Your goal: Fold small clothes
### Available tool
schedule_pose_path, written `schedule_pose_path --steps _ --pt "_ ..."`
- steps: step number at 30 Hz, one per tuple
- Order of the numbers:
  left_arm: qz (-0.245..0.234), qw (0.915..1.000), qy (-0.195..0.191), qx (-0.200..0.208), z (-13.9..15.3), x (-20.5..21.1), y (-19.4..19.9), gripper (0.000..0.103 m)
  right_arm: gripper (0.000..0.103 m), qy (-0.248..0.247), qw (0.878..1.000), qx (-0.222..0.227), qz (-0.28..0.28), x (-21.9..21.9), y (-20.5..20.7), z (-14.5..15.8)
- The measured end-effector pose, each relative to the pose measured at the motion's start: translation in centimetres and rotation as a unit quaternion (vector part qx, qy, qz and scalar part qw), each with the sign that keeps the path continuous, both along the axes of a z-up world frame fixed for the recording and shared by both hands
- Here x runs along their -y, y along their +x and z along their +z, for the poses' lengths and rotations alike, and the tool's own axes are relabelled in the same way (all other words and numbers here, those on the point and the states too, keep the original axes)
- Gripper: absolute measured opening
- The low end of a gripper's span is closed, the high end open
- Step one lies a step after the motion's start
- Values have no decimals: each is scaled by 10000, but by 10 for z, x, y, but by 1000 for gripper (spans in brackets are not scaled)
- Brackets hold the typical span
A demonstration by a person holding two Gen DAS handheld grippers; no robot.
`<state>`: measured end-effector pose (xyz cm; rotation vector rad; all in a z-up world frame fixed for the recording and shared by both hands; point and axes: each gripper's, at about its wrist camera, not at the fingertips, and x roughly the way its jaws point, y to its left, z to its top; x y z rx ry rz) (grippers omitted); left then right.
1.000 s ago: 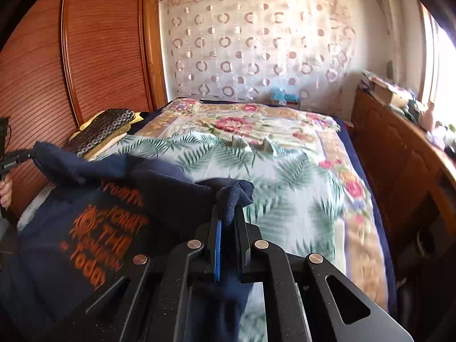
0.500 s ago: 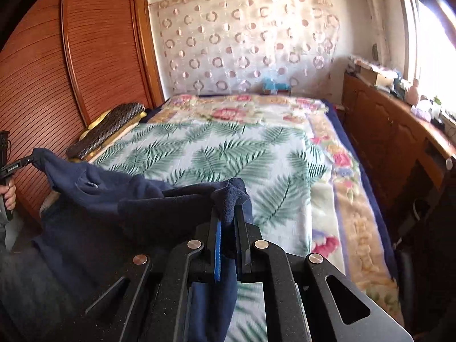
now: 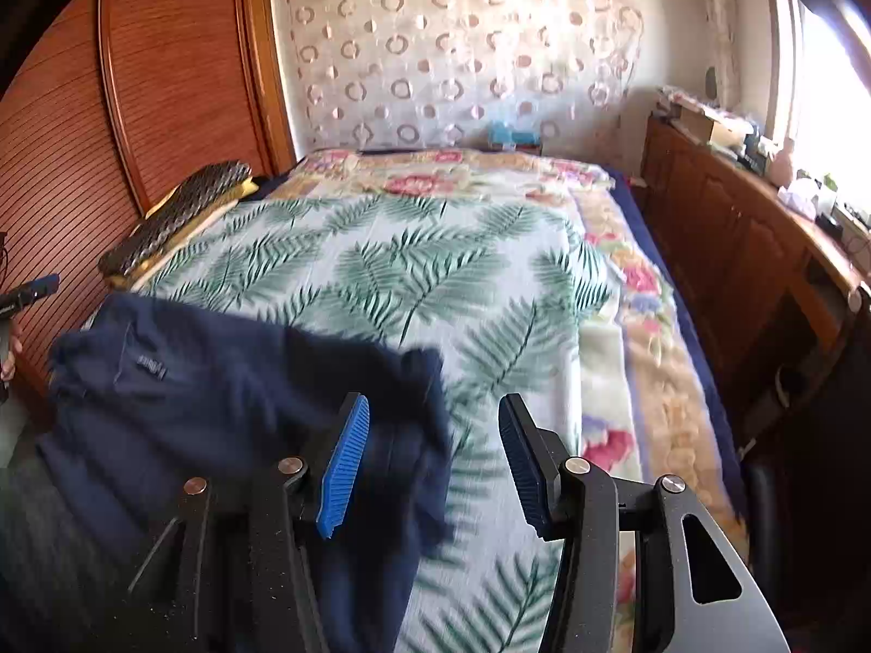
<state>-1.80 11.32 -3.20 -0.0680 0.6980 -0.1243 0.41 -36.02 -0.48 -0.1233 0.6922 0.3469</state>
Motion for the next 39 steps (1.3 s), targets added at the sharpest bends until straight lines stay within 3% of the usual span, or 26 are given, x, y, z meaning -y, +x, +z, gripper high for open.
schedule_pose_path --steps 4,12,15,20,23,39 --pt "-100 9999 5 -136 -10 4 26 77 52 -92 9999 46 54 -12 14 -9" --pt "-318 9972 74 -666 -40 7 65 77 52 -215 9987 -379 245 -31 51 -46" --pt "-331 9965 19 -766 -47 8 67 77 52 -262 9982 -533 108 -31 64 -54" --pt "-348 9948 -24 -958 -59 7 70 66 52 -265 9970 -717 144 -31 75 -57" --pt "-456 9933 -13 -1057 -65 14 69 60 58 -267 9964 -798 141 -30 80 -59" --pt "-645 9907 25 -1200 -75 25 73 53 58 -186 9962 -793 300 -35 74 -69"
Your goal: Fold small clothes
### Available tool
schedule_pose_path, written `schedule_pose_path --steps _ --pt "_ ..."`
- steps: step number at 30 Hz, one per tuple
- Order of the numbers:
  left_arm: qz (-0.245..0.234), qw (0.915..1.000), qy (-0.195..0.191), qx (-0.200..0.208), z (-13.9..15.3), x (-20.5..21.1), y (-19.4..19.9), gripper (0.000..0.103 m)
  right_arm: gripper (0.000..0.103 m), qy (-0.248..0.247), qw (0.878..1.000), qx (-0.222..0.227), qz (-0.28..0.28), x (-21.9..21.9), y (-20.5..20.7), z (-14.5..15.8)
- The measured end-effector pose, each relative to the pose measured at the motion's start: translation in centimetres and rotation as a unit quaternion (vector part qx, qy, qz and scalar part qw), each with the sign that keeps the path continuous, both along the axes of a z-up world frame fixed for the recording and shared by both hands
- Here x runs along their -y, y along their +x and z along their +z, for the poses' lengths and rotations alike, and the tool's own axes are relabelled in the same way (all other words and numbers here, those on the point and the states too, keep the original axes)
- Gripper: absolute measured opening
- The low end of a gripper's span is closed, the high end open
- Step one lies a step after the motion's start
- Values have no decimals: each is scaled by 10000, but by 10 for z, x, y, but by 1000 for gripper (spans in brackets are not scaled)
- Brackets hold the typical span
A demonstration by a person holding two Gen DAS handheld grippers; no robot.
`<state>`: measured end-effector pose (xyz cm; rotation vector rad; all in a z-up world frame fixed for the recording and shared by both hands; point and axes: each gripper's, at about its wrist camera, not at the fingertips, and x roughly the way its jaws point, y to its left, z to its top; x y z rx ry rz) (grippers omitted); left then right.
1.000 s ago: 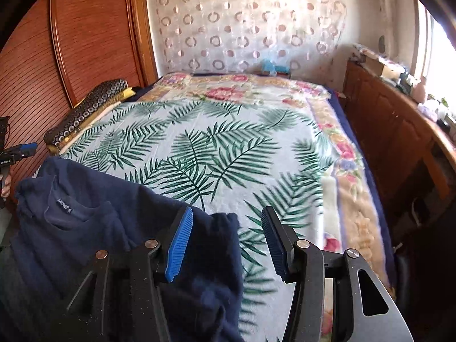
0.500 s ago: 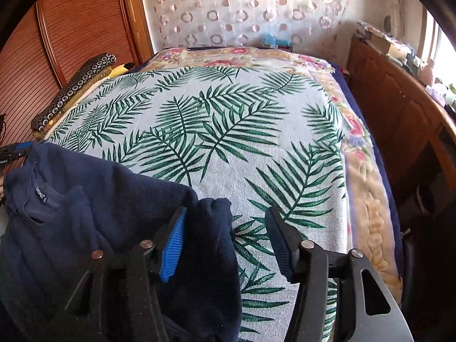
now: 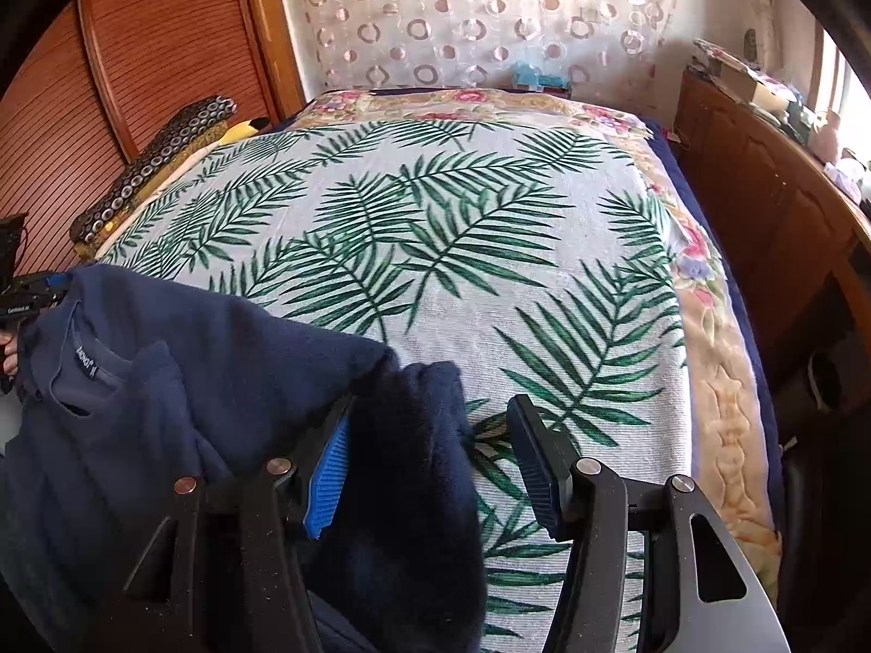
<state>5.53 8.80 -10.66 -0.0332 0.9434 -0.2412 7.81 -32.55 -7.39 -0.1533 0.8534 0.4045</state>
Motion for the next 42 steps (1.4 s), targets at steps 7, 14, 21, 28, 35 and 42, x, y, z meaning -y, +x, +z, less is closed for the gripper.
schedule_pose_path --steps 7,14,21,28,35,42 --pt "-41 9998 -147 94 6 9 -8 11 16 263 9993 -2 269 -4 -11 0" --pt "12 9918 -526 1164 85 14 -59 9 13 957 9919 794 262 10 -65 52" --pt "-203 9708 -708 2281 179 20 -93 9 12 1287 9744 1840 116 22 -123 134" --pt "-258 9467 -809 3106 248 15 -118 9 12 1341 9563 2590 210 27 -161 211" --pt "-158 9195 -676 3870 315 3 -132 9 11 1481 9377 3119 391 46 -186 288" --pt "-26 8927 -610 4464 358 -17 -147 9 11 1289 9174 3730 510 56 -211 336"
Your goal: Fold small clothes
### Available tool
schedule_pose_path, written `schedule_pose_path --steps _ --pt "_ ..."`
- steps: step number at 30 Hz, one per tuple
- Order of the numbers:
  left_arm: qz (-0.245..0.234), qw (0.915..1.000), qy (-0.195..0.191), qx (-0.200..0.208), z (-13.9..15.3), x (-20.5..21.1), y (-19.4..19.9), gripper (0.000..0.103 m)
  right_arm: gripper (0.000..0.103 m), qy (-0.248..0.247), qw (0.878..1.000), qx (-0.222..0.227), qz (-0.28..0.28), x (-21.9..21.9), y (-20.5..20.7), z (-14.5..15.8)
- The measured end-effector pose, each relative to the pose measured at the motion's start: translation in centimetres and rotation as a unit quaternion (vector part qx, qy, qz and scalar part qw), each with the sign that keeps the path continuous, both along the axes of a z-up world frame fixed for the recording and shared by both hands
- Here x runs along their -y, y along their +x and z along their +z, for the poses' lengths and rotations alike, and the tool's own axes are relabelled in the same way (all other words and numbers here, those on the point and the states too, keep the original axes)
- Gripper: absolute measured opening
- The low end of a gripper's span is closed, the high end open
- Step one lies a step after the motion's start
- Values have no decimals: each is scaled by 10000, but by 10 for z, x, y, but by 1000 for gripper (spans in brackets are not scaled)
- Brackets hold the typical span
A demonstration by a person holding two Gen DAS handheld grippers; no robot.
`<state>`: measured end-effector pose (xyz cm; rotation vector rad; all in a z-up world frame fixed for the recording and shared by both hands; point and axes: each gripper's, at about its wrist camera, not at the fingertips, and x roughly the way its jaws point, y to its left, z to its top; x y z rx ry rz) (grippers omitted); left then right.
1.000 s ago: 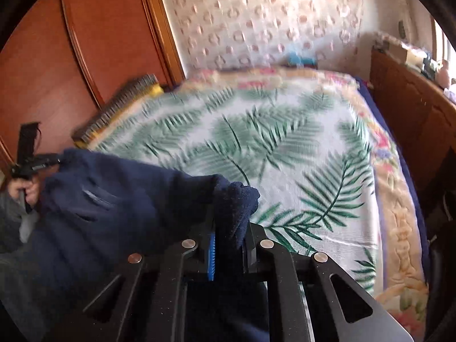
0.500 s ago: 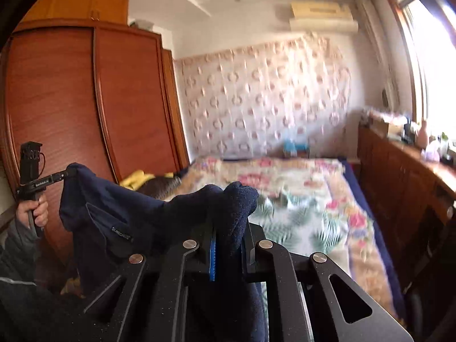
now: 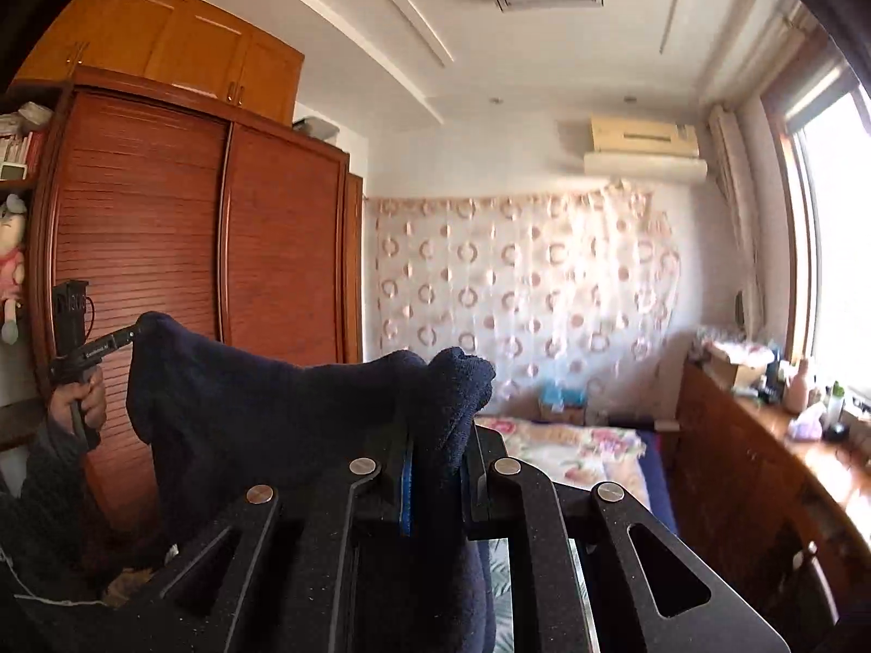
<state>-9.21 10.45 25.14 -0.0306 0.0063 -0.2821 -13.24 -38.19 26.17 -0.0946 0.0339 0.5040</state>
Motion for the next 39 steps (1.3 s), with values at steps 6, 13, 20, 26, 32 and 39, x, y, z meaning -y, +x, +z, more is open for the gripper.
schedule_pose_path --steps 6,13,20,26,32,39 --pt "106 9994 134 304 22 -1 -11 9 11 -25 9995 312 -17 1 -18 14" --pt "181 9985 216 462 31 -1 -17 9 11 -139 9988 478 -26 -16 -23 -19" --pt "207 9994 219 166 7 0 6 9 11 -189 9993 303 -56 -15 -13 -25" --pt "431 9971 355 -523 -52 2 83 9 11 -316 9988 -379 -58 -23 72 -59" --pt "609 9873 668 -1309 -156 6 194 9 12 -577 9893 -1338 -107 -34 214 -150" --pt "679 9662 912 -2314 -256 19 297 9 12 -705 9653 -2485 -388 -51 357 -249"
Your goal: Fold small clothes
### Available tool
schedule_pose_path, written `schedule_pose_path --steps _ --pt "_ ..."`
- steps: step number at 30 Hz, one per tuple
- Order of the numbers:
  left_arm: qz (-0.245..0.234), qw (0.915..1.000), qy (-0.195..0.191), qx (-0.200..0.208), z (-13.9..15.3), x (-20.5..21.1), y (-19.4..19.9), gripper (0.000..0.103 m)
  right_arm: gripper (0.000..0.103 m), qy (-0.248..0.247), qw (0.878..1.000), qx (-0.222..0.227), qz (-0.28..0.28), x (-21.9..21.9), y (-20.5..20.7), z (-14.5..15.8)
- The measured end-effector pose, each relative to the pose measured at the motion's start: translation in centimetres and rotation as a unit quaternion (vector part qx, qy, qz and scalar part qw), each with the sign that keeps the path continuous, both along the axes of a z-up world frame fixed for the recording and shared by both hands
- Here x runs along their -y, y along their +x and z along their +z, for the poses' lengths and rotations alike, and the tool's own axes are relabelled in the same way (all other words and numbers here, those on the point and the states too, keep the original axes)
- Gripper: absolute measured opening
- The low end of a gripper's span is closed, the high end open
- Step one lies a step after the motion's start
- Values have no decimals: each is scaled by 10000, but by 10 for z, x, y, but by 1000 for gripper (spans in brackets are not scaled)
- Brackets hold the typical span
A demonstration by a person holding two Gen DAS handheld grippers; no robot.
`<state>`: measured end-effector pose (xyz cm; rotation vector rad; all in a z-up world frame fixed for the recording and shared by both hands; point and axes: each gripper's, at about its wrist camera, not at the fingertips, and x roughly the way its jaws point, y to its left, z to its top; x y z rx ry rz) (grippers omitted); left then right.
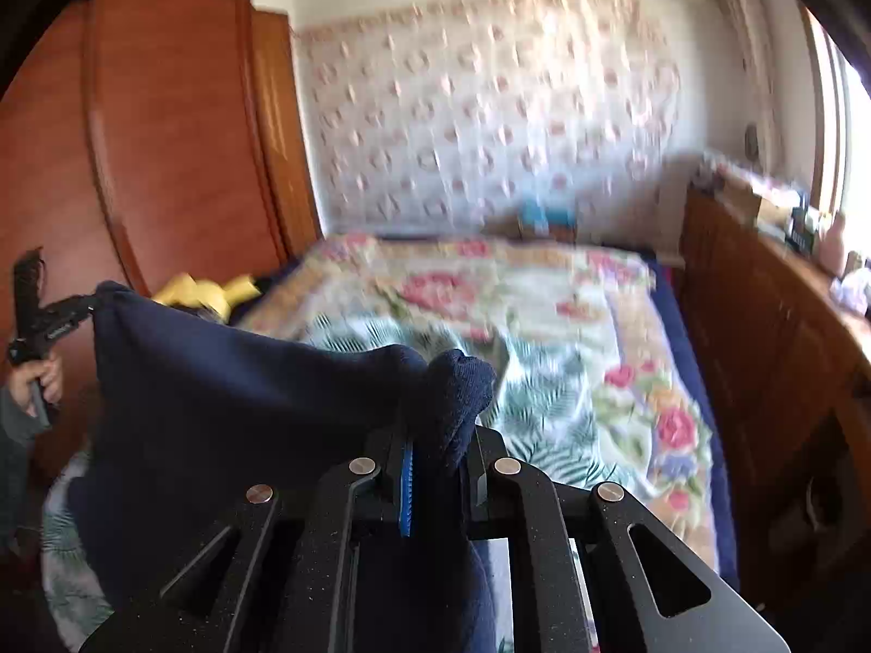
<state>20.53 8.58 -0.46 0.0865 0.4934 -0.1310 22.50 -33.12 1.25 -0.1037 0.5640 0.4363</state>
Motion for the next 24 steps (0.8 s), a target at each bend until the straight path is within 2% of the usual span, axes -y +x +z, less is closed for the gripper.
schedule_pose_path --steps 4,7,12,13,15,17,19,20,22,24 --pt "30 9997 52 -250 -5 4 30 9 12 -145 9993 -319 -112 -13 51 -10" --pt "28 9991 116 -401 -6 6 47 9 12 -91 9990 -404 -157 -14 69 -7" --pt "58 9975 137 -693 -16 5 64 11 12 -305 9976 -573 -248 -29 85 -11" --pt "77 9968 111 -785 -19 4 67 13 14 -344 9969 -633 -312 -31 82 -13" --pt "160 9956 111 -919 -21 3 70 18 29 -466 9953 -693 -485 -37 84 -10" --pt "177 9954 91 -932 -21 -2 67 39 31 -495 9944 -756 -556 -40 83 -8" --pt "67 9951 -89 -987 -20 -6 61 49 40 -569 9935 -731 -668 -42 79 -3" --pt "52 9947 -147 -1020 -20 -8 56 61 43 -555 9936 -708 -681 -41 73 -2" --pt "81 9939 -226 -1079 -20 -12 44 77 43 -431 9945 -713 -635 -38 59 1" --pt "66 9937 -301 -1081 -20 -15 25 79 44 -403 9943 -716 -686 -34 43 -1"
